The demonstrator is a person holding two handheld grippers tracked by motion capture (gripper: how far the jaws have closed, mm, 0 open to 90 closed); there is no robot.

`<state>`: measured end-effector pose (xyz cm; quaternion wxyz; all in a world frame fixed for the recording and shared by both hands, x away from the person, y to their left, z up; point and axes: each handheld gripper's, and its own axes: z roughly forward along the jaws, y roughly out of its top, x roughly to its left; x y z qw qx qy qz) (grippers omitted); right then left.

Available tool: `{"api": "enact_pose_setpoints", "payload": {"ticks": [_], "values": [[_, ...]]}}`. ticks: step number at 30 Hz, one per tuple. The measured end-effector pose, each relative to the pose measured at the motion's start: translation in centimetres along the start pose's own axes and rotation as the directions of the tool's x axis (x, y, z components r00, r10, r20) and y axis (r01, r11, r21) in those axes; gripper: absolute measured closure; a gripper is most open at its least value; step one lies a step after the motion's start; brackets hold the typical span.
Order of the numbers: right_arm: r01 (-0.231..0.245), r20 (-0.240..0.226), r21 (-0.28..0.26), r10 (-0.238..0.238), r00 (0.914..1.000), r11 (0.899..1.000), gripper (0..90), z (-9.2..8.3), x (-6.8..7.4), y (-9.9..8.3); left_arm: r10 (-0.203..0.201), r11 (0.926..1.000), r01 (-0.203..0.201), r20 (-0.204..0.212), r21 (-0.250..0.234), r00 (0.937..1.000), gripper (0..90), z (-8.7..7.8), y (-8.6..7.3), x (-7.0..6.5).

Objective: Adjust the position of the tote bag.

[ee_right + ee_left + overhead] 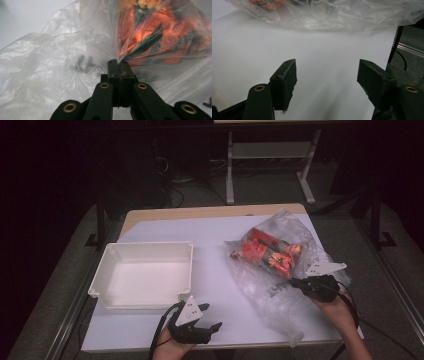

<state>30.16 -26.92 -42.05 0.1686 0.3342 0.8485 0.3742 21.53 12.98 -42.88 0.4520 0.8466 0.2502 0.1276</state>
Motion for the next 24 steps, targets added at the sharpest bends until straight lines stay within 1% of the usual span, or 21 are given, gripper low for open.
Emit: {"api": "enact_pose_setpoints", "payload": {"ticks": [1, 2, 3, 4, 5, 7, 9, 10, 11, 13, 14, 15, 16, 21, 22, 24], "values": [[0.006, -0.024, 0.001, -0.006, 0.9997, 1.0, 89.7, 0.0, 0.3, 0.1, 0.0, 1.0, 0.0, 0.001, 0.0, 1.0, 31.7, 0.0, 0.0, 0.0], [0.006, -0.024, 0.001, -0.006, 0.9997, 1.0, 89.7, 0.0, 0.3, 0.1, 0.0, 1.0, 0.0, 0.001, 0.002, 1.0, 31.7, 0.0, 0.0, 0.0], [0.018, -0.041, -0.002, -0.018, 0.999, 1.0, 89.7, 0.0, 0.6, 0.2, -0.001, 1.0, 0.001, 0.002, 0.003, 1.0, 31.7, 0.0, 0.0, 0.0], [0.018, -0.041, -0.002, -0.018, 0.999, 1.0, 89.7, 0.0, 0.6, 0.2, 0.0, 1.0, 0.0, 0.003, 0.003, 1.0, 31.7, 0.0, 0.0, 0.0], [0.019, -0.052, -0.001, -0.019, 0.9985, 1.0, 89.7, 0.1, 0.8, 0.3, 0.0, 1.0, 0.0, 0.003, 0.001, 1.0, 31.7, 0.0, 0.0, 0.0], [0.031, -0.062, -0.001, -0.031, 0.9976, 1.0, 89.7, 0.1, 1.1, 0.3, -0.003, 1.0, 0.003, 0.003, 0.001, 1.0, 31.7, 0.0, 0.0, 0.0], [0.04, -0.083, 0.0, -0.04, 0.9958, 0.999, 89.7, 0.1, 1.5, 0.5, -0.006, 1.0, 0.006, 0.003, -0.001, 1.0, 31.7, -0.1, 0.0, 0.0], [0.053, -0.084, -0.002, -0.053, 0.9951, 0.999, 89.7, 0.2, 1.7, 0.5, -0.006, 1.0, 0.006, 0.003, -0.001, 1.0, 31.7, -0.1, 0.0, 0.0], [0.052, -0.09, -0.001, -0.052, 0.9946, 0.999, 89.7, 0.2, 1.9, 0.6, -0.006, 1.0, 0.006, 0.003, -0.001, 1.0, 31.7, -0.1, 0.0, 0.0], [0.068, -0.112, -0.004, -0.068, 0.9914, 0.998, 89.6, 0.2, 2.4, 0.8, -0.003, 1.0, 0.003, 0.003, 0.0, 1.0, 31.7, -0.1, 0.0, 0.0], [0.068, -0.112, -0.004, -0.068, 0.9914, 0.998, 89.6, 0.2, 2.4, 0.8, -0.003, 1.0, 0.003, 0.003, 0.0, 1.0, 31.7, -0.1, 0.0, 0.0], [0.074, -0.13, -0.002, -0.074, 0.9887, 0.997, 89.6, 0.3, 2.8, 0.9, -0.001, 1.0, 0.001, 0.003, 0.001, 1.0, 31.7, 0.0, 0.0, 0.0], [0.074, -0.13, -0.002, -0.074, 0.9887, 0.997, 89.6, 0.3, 2.8, 0.9, -0.001, 1.0, 0.001, 0.003, 0.001, 1.0, 31.7, 0.0, 0.0, 0.0], [0.1, -0.163, -0.003, -0.099, 0.9816, 0.995, 89.3, 0.6, 3.8, 1.2, -0.001, 1.0, 0.001, 0.004, 0.006, 1.0, 31.7, 0.0, 0.0, 0.1], [0.103, -0.184, -0.003, -0.102, 0.9776, 0.995, 89.6, 0.6, 3.9, 1.3, 0.0, 1.0, 0.0, 0.004, 0.007, 1.0, 31.7, 0.0, 0.0, 0.1], [0.116, -0.188, -0.001, -0.114, 0.9756, 0.993, 89.6, 0.7, 4.3, 1.4, -0.001, 1.0, 0.001, 0.006, 0.008, 1.0, 31.7, 0.0, 0.0, 0.0]]}}
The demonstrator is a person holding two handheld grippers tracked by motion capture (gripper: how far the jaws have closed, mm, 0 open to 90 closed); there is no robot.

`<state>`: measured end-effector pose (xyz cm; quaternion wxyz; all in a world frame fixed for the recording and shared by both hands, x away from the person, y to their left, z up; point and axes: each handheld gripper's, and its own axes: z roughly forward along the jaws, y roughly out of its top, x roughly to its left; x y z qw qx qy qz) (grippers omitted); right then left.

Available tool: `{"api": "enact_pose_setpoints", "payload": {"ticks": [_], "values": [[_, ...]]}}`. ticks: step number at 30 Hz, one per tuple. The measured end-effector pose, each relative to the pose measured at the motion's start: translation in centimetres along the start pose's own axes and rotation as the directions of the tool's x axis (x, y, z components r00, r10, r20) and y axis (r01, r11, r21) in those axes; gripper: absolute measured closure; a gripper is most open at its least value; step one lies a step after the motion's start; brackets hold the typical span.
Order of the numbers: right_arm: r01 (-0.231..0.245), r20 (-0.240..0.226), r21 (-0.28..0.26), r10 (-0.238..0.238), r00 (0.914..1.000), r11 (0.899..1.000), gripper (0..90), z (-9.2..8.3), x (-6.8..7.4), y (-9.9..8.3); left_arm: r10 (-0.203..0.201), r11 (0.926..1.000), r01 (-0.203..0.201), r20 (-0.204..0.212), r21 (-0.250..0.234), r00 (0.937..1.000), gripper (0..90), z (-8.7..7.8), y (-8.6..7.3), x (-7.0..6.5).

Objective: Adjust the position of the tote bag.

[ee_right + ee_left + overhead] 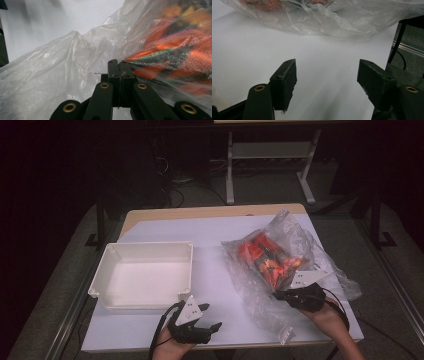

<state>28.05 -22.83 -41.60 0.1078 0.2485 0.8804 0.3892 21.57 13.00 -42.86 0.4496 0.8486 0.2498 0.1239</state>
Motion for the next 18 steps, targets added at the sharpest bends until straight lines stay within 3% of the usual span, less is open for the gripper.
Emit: {"api": "enact_pose_setpoints", "payload": {"ticks": [9, 18], "values": [[0.02, -0.044, 0.025, -0.018, 0.9989, 0.999, 89.7, 0.5, 0.6, 0.2, -0.001, 1.0, 0.001, -0.002, -0.003, 1.0, 31.7, 0.0, 0.0, 0.0], [0.058, -0.111, 0.014, -0.056, 0.9922, 0.998, 89.5, 1.0, 2.0, 1.1, -0.003, 1.0, 0.003, 0.006, -0.001, 1.0, 31.7, 0.0, 0.0, -0.1]]}}
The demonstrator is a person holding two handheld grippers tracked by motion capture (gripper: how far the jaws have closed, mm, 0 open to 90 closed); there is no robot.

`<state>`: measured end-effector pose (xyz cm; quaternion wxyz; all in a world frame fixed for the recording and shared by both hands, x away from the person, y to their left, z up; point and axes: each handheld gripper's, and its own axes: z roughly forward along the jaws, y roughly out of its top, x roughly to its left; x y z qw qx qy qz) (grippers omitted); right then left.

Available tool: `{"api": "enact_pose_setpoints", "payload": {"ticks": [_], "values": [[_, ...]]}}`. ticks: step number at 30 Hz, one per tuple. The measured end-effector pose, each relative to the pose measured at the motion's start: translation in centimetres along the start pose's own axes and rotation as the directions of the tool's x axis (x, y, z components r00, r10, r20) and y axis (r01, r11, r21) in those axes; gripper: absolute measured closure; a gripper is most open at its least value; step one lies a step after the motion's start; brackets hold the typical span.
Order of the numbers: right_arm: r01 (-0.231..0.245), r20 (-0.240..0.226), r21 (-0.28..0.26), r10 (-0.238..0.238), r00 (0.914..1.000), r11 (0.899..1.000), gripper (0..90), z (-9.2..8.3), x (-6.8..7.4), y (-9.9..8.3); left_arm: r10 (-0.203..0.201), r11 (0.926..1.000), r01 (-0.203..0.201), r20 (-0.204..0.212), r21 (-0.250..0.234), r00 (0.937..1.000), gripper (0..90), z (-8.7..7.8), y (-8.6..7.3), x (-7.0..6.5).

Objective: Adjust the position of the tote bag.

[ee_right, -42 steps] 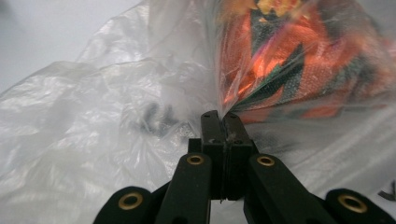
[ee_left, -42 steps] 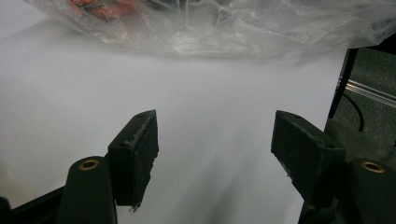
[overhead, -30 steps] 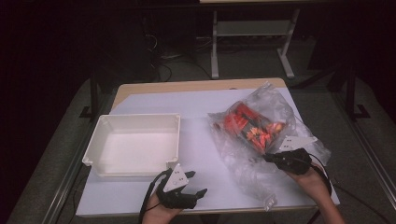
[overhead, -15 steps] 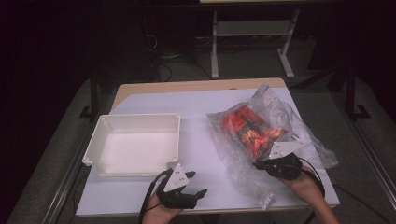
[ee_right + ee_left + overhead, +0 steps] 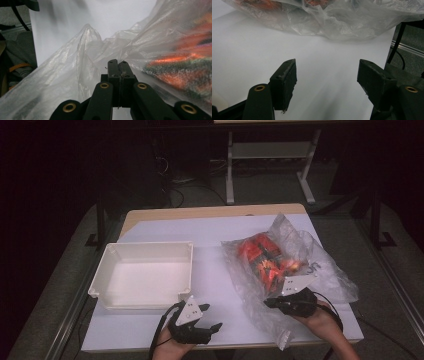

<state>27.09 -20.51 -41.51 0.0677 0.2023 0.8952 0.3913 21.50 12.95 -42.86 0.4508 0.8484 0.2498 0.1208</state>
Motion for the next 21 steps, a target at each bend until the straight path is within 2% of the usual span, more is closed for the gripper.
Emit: {"api": "enact_pose_setpoints", "payload": {"ticks": [6, 9, 10, 13, 17, 19, 21], "values": [[0.03, -0.019, 0.008, -0.03, 0.9994, 1.0, 89.4, 0.7, 0.7, 0.5, 0.0, 1.0, -0.001, 0.012, 0.002, 0.9999, 31.7, 0.1, 0.0, -0.1], [0.029, -0.017, 0.004, -0.029, 0.9994, 1.0, 86.1, 0.6, 0.6, 0.6, 0.003, 1.0, -0.003, 0.028, -0.001, 0.9996, 31.6, 0.4, 0.1, -0.4], [0.014, -0.01, 0.0, -0.014, 0.9999, 1.0, 79.5, 0.3, 0.5, 0.5, -0.001, 1.0, 0.001, 0.031, 0.0, 0.9995, 31.6, 0.5, 0.2, -0.5], [0.005, -0.013, -0.009, -0.005, 0.9999, 1.0, 74.4, -0.3, 0.3, 0.3, -0.01, 0.9999, 0.01, 0.058, -0.007, 0.9983, 31.6, 1.1, 0.7, -0.8], [-0.02, 0.012, -0.028, 0.02, 0.9997, 0.999, 65.0, -1.7, -0.2, -0.3, -0.045, 0.9988, 0.047, 0.105, -0.017, 0.9935, 31.4, 2.0, 1.8, -1.1], [-0.027, 0.034, -0.054, 0.029, 0.999, 0.998, 61.0, -3.2, -0.6, -0.8, -0.027, 0.9995, 0.029, 0.104, -0.015, 0.9942, 31.2, 2.5, 2.5, -1.4], [-0.028, 0.042, -0.057, 0.03, 0.9987, 0.998, 59.4, -3.6, -0.7, -0.9, -0.019, 0.9997, 0.02, 0.108, -0.016, 0.994, 31.2, 2.9, 3.1, -1.6]]}}
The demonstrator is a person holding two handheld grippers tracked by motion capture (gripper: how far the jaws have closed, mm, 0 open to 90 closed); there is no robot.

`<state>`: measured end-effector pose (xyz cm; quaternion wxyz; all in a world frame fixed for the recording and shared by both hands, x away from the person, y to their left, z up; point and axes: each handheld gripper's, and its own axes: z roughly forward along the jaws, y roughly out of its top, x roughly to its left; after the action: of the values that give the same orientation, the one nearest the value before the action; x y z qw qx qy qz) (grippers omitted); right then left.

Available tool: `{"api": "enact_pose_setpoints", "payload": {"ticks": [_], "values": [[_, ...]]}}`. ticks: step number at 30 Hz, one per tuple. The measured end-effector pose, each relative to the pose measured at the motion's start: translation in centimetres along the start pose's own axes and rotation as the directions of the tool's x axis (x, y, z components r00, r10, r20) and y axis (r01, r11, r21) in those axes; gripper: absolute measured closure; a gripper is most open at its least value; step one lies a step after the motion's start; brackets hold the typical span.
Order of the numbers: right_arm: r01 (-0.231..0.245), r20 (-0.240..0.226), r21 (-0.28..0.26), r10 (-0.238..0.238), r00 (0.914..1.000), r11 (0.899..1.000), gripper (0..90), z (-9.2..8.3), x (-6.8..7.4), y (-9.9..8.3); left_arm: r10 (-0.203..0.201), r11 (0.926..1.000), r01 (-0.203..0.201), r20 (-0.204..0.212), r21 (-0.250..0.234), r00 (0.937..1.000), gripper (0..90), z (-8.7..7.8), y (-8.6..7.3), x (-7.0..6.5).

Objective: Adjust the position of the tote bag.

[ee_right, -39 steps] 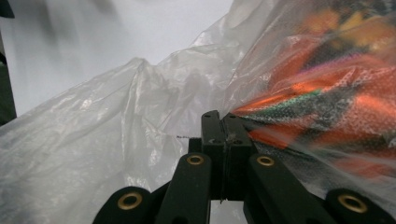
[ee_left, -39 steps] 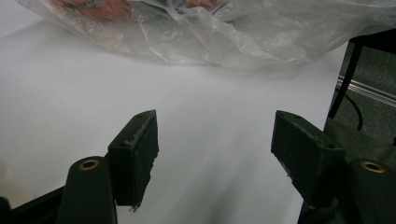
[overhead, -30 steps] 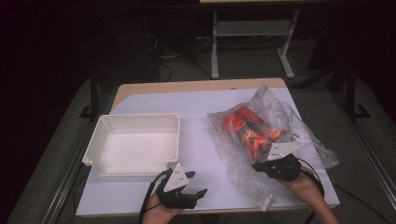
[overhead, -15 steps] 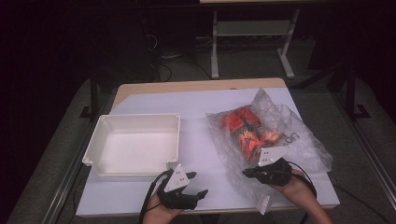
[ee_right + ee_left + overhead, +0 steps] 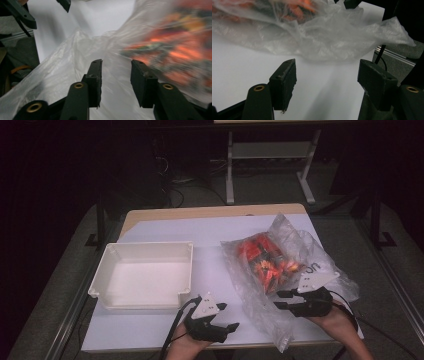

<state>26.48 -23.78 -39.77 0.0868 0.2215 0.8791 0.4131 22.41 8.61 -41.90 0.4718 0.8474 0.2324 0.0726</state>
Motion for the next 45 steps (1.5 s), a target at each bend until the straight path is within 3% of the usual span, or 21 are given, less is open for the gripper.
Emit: {"api": "enact_pose_setpoints", "payload": {"ticks": [5, 9, 13, 16, 17, 20, 23, 26, 30, 34, 35, 37, 38, 39, 42, 45], "values": [[-0.004, 0.042, -0.026, 0.005, 0.9991, 1.0, 51.4, -2.0, -0.9, -0.2, 0.008, 1.0, -0.008, 0.018, -0.002, 0.9998, 30.4, 1.9, 1.5, -0.4], [-0.005, 0.076, -0.04, 0.008, 0.9971, 0.999, 46.1, -3.5, -1.8, -0.4, -0.009, 1.0, 0.009, 0.014, 0.004, 0.9999, 29.3, 3.9, 2.2, -0.4], [-0.021, 0.107, -0.039, 0.025, 0.994, 0.999, 41.2, -4.8, -3.2, -0.7, -0.025, 0.9992, 0.025, 0.006, 0.033, 0.9997, 29.2, 5.5, 2.5, -0.2], [-0.039, 0.145, -0.012, 0.04, 0.9886, 0.999, 39.7, -5.4, -4.5, -1.2, -0.026, 0.9958, 0.027, -0.014, 0.087, 0.9996, 30.6, 6.9, 2.5, 0.3], [-0.045, 0.163, -0.002, 0.045, 0.9856, 0.999, 38.8, -5.4, -5.0, -1.5, -0.045, 0.9941, 0.047, -0.019, 0.097, 0.9988, 31.4, 7.4, 2.5, 0.4], [-0.084, 0.201, 0.045, 0.074, 0.9768, 0.995, 36.5, -5.1, -6.4, -2.6, -0.047, 0.9881, 0.052, -0.035, 0.145, 0.9983, 35.3, 8.4, 2.3, 0.7], [-0.13, 0.207, 0.071, 0.113, 0.9718, 0.989, 34.4, -4.2, -7.7, -3.9, -0.034, 0.9834, 0.042, -0.049, 0.176, 0.9982, 40.1, 9.1, 2.3, 0.8], [-0.179, 0.19, 0.1, 0.158, 0.9689, 0.979, 33.6, -2.9, -8.7, -5.5, -0.026, 0.984, 0.037, -0.067, 0.174, 0.9974, 47.4, 9.2, 2.3, 0.8], [-0.206, 0.183, 0.115, 0.183, 0.9659, 0.972, 35.0, -2.2, -9.2, -6.3, -0.004, 0.9835, 0.02, -0.087, 0.18, 0.9962, 57.6, 9.2, 2.4, 0.8], [-0.214, 0.188, 0.158, 0.183, 0.9649, 0.964, 43.0, -1.4, -9.2, -6.7, 0.029, 0.9828, -0.009, -0.108, 0.184, 0.9937, 66.0, 9.3, 2.5, 0.9], [-0.207, 0.2, 0.148, 0.176, 0.964, 0.967, 51.8, -1.4, -9.1, -6.7, 0.032, 0.9828, -0.011, -0.113, 0.185, 0.9931, 73.0, 9.3, 2.5, 0.9], [-0.208, 0.201, 0.146, 0.177, 0.9635, 0.967, 56.5, -1.4, -9.1, -6.7, 0.049, 0.9818, -0.026, -0.118, 0.188, 0.9918, 77.9, 9.2, 2.5, 1.0], [-0.199, 0.204, 0.145, 0.167, 0.9645, 0.969, 65.5, -1.5, -9.0, -6.7, 0.072, 0.9793, -0.046, -0.125, 0.197, 0.9896, 85.5, 9.1, 2.5, 0.9], [-0.199, 0.204, 0.145, 0.167, 0.9645, 0.969, 65.5, -1.5, -9.0, -6.7, 0.072, 0.9793, -0.046, -0.125, 0.197, 0.9896, 87.4, 9.1, 2.5, 0.9], [-0.192, 0.185, 0.144, 0.164, 0.9689, 0.971, 83.4, -1.6, -8.6, -6.7, 0.096, 0.9744, -0.064, -0.142, 0.216, 0.9852, 89.1, 8.2, 2.7, 1.3], [-0.187, 0.168, 0.151, 0.161, 0.9725, 0.971, 87.7, -1.5, -8.4, -6.6, 0.099, 0.9725, -0.064, -0.151, 0.224, 0.9835, 89.3, 7.6, 2.7, 1.5]]}}
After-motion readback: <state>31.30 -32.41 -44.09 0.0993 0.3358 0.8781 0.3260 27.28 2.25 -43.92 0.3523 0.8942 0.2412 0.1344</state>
